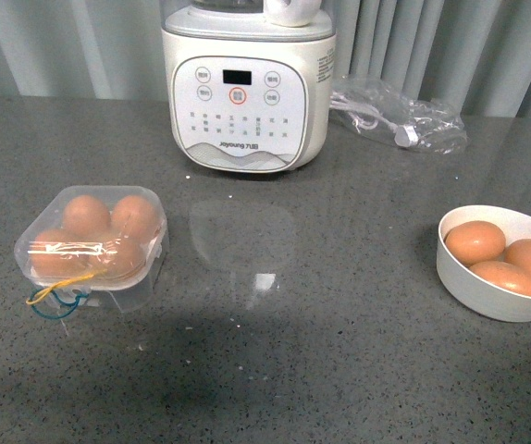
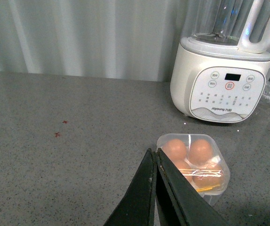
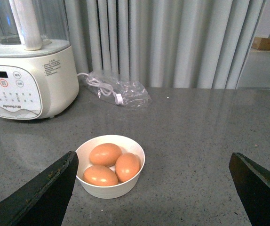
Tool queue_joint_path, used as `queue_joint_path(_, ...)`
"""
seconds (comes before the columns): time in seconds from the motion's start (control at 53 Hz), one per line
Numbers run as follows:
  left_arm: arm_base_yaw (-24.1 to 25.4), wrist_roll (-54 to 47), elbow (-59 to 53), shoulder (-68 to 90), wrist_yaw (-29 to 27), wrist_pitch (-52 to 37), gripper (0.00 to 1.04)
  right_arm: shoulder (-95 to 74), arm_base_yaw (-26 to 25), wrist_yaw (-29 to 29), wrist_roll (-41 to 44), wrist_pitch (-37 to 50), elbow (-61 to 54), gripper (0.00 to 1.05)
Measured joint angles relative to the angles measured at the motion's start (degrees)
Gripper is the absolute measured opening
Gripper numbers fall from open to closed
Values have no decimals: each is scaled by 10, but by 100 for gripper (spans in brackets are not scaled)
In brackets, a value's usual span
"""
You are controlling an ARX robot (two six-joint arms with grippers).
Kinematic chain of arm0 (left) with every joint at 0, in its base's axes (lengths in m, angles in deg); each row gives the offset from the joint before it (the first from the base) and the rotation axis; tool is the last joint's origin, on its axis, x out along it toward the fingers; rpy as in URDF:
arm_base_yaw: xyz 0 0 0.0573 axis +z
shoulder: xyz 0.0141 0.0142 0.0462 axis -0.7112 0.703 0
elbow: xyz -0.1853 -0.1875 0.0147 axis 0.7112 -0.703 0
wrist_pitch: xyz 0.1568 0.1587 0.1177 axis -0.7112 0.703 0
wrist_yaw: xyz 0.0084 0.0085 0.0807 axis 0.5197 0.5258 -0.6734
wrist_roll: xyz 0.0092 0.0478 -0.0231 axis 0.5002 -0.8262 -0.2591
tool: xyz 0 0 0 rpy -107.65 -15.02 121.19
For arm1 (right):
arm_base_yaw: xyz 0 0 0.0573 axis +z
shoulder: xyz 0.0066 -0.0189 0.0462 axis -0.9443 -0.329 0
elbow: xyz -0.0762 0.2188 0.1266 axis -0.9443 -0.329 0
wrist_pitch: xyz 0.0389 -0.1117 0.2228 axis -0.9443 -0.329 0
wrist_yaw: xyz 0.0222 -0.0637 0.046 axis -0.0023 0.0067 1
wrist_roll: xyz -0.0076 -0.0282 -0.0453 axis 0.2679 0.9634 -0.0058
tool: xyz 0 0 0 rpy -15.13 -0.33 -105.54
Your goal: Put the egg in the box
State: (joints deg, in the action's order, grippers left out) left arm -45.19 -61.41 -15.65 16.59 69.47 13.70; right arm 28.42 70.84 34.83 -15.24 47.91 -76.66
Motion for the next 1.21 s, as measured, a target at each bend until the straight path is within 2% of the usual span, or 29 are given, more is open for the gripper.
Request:
queue_joint_path(0.434, 0, 0, 0, -99, 0, 99, 4, 0, 0, 0, 0, 0, 0, 97)
queue_joint_path(0.547, 0, 0, 0, -180, 0, 194, 4, 0, 0, 0, 0, 0, 0, 97)
queue_joint_path(0.755, 0, 0, 0, -195, 0, 199, 4, 0, 0, 0, 0, 0, 0, 97)
queue_joint_path(0.943, 0, 0, 0, -195, 0, 199, 32, 0, 0, 0, 0, 0, 0, 97)
queue_joint_path(1.189, 0, 0, 0, -196, 0, 199, 90, 0, 0, 0, 0, 0, 0, 97)
queue_joint_path(1.208, 0, 0, 0, -196, 0, 199, 92, 0, 0, 0, 0, 0, 0, 97)
